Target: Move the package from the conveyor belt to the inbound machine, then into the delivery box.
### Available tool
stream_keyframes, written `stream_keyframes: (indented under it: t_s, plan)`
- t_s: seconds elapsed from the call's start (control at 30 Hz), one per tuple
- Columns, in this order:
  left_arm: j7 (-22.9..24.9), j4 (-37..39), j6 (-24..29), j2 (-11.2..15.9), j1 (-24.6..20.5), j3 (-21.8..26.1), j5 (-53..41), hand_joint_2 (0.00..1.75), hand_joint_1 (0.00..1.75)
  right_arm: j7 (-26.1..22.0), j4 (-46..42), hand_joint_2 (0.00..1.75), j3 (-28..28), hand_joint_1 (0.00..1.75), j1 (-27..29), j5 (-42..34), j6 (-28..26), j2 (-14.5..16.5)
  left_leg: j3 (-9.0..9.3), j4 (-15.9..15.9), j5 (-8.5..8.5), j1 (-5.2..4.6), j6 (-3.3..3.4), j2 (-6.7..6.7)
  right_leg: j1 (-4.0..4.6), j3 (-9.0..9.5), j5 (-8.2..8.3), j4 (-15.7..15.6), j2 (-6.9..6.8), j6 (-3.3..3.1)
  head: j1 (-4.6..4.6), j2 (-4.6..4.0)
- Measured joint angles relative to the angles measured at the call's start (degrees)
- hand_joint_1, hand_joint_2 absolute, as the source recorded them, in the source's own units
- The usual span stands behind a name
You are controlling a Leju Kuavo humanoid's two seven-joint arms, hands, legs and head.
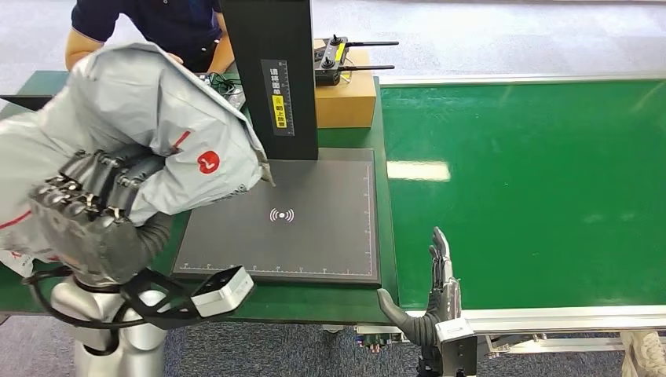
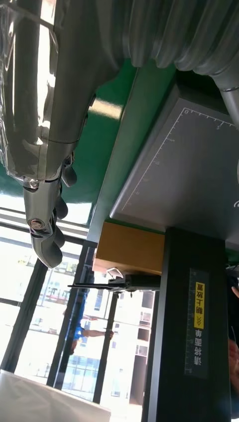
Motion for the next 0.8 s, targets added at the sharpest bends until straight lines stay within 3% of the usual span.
stream_keyframes:
  t_s: [0.07,0.13,0.2,0.23,0.27,0.4,0.47,0.53,0.63,0.8]
  plan:
    - [-2.35,-0.28,-0.03,0.04,-1.73,4.83,0.01,1.75,1.4,0.0,0.36,1.75,-0.01,0.0,-0.08,0.01,-0.03,0.12,0.01,0.0,0.01,0.0,-0.01,0.0,0.0,-0.01,0.0,0.01,0.0,-0.01,0.01,0.0]
    - [-1.11,0.5,-0.05,0.79,-3.72,8.61,0.12,1.75,0.89,0.0,0.57,1.75,0.0,0.0,-0.15,0.01,0.12,0.28,0.02,0.0,0.03,0.01,-0.03,0.0,0.01,0.0,0.0,0.01,0.0,-0.01,0.01,0.0]
    - [3.23,2.23,-0.11,2.53,-5.18,11.14,0.13,1.75,0.29,0.0,0.75,1.75,0.0,0.0,-0.24,-0.01,0.44,0.36,0.05,-0.01,0.05,0.0,-0.06,0.01,0.0,0.0,0.01,0.02,0.02,-0.04,-0.01,0.0]
    - [7.06,3.59,-0.14,3.68,-5.6,11.78,0.07,1.75,0.09,0.0,0.9,1.75,0.0,0.0,-0.29,-0.03,0.43,0.36,0.07,-0.01,0.05,0.0,-0.06,0.01,0.0,-0.02,0.01,0.02,0.02,-0.06,0.01,0.0]
    - [12.13,5.71,-0.18,5.02,-6.12,12.04,0.02,1.75,0.01,0.0,1.08,1.75,0.01,0.0,-0.34,-0.05,0.25,0.36,0.08,0.0,0.06,0.0,-0.06,0.01,0.0,-0.04,0.0,0.02,0.02,-0.08,-0.01,0.0]
    - [35.41,24.39,-0.5,11.35,-13.1,10.74,1.02,1.75,0.0,0.0,1.77,1.75,0.39,0.0,-0.83,-0.37,-0.74,0.34,0.1,-0.01,0.16,0.01,-0.13,-0.04,0.01,-0.02,-0.01,0.04,-0.04,-0.19,0.0,0.0]
    - [42.58,38.57,-0.79,14.54,-18.27,11.07,1.4,1.75,0.0,0.0,2.09,1.75,0.81,0.0,-0.99,-0.75,-1.0,0.28,0.1,-0.02,0.24,0.03,-0.23,0.1,0.03,-0.06,0.12,0.1,0.08,-0.31,0.05,0.0]
    - [44.56,50.04,-0.75,16.81,-22.2,11.76,1.31,1.75,0.0,0.0,2.32,1.75,1.14,0.0,-0.98,-1.1,-1.1,0.2,0.07,-0.02,0.28,0.05,-0.3,0.36,0.04,-0.17,0.26,0.14,0.32,-0.39,0.08,0.0]
    - [44.19,60.65,-0.51,18.21,-25.47,12.41,0.78,1.75,0.0,0.0,2.57,1.75,1.35,0.0,-0.89,-1.42,-1.21,-0.01,-0.02,-0.01,0.3,0.05,-0.3,0.45,0.05,-0.28,0.33,0.14,0.45,-0.38,0.09,0.0]
    - [43.18,69.01,-0.38,18.55,-27.06,12.35,-0.09,1.75,0.0,0.0,3.07,1.75,1.66,0.0,-0.88,-2.1,-1.48,-0.28,-0.13,-0.01,0.26,0.05,-0.31,0.42,0.05,-0.4,0.3,0.13,0.45,-0.36,0.1,0.0]
